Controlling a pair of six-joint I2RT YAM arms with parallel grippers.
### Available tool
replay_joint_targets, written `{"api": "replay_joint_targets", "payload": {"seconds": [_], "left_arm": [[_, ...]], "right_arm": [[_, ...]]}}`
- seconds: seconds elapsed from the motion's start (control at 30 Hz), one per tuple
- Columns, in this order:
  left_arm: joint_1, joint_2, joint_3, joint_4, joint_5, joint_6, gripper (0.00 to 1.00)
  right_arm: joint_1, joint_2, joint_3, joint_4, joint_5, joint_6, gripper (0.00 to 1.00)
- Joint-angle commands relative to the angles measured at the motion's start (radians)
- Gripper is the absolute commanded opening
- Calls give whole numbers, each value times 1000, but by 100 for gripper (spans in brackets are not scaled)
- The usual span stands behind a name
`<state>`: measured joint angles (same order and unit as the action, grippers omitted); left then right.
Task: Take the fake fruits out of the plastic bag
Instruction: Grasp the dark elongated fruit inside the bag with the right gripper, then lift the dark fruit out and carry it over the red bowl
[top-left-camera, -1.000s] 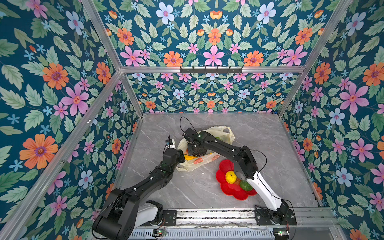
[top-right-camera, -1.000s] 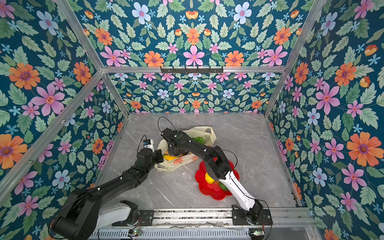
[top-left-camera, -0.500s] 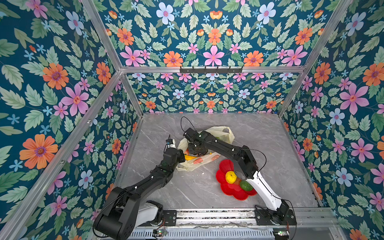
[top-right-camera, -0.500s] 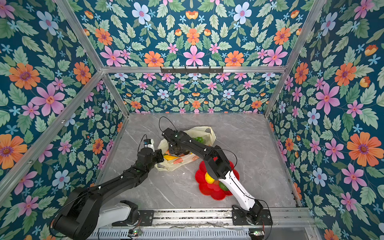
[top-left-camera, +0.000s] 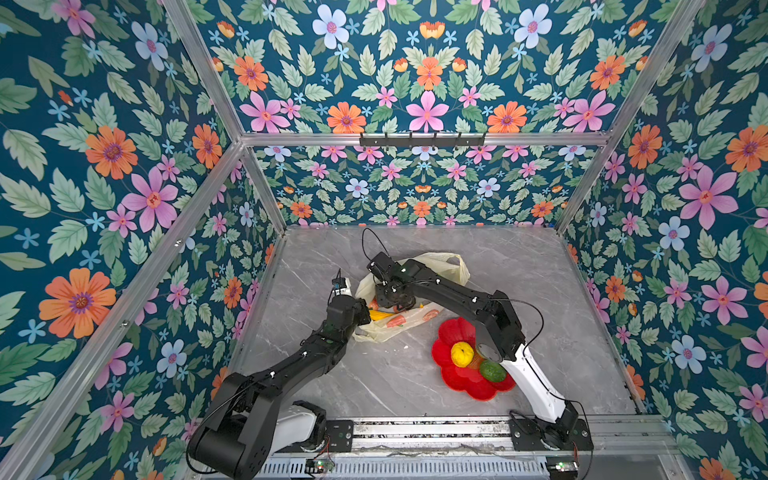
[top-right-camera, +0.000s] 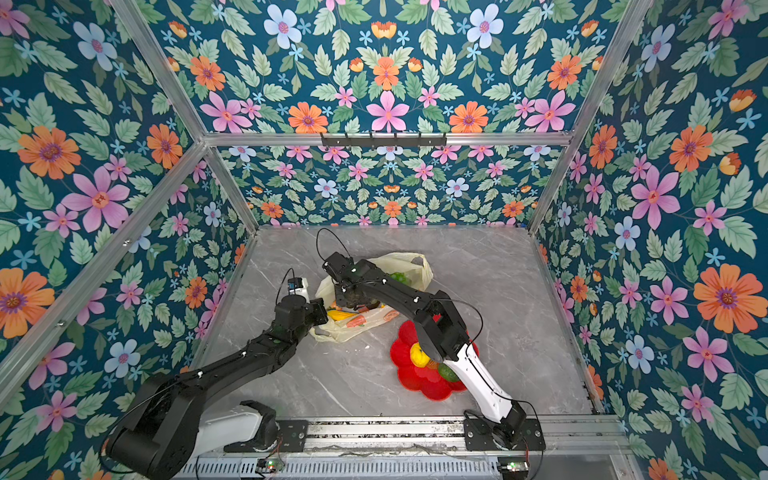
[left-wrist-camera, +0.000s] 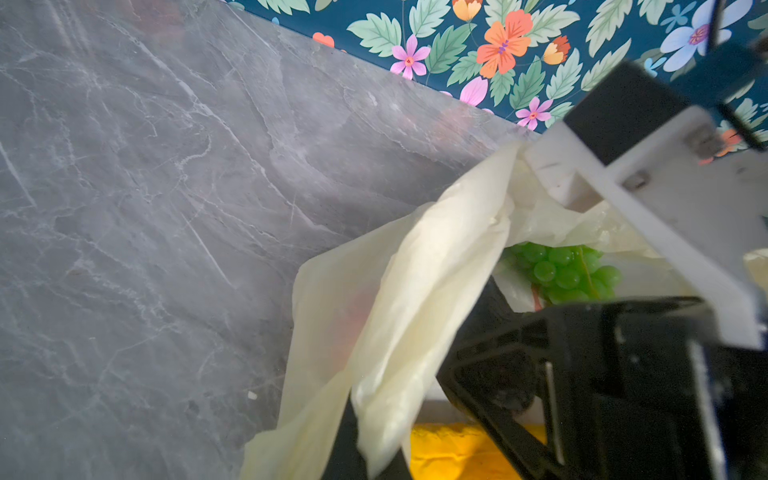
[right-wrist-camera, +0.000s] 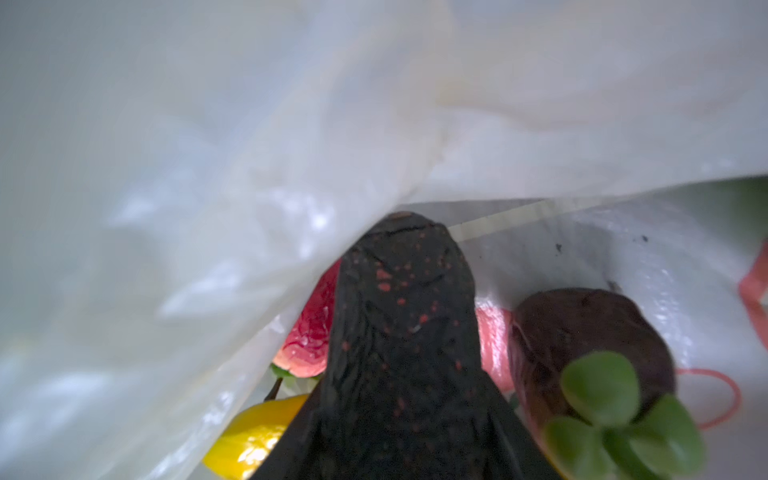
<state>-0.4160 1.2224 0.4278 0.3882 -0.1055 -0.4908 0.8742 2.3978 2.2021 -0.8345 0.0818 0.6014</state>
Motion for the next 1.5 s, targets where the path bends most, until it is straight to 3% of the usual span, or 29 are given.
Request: {"api": "replay_joint_targets", "payload": {"seconds": [0.0, 0.17, 0.63, 1.27, 1.47], "left_arm": [[1, 3, 10, -3, 2, 12, 0], [2, 6, 10, -1, 0, 15, 0], [2, 1, 12, -8, 7, 17, 0], [1, 18, 15, -1, 3, 18, 0], [2, 30, 17, 3, 9, 15, 0]], "right_arm": [[12, -42, -23, 28, -28, -8, 39], [32, -135, -102, 38, -17, -20, 37], [60, -508, -549, 109, 13, -20, 37], [92, -946, -1022, -42, 69, 151, 35], [166, -1087, -1184, 55, 73, 44, 36]]}}
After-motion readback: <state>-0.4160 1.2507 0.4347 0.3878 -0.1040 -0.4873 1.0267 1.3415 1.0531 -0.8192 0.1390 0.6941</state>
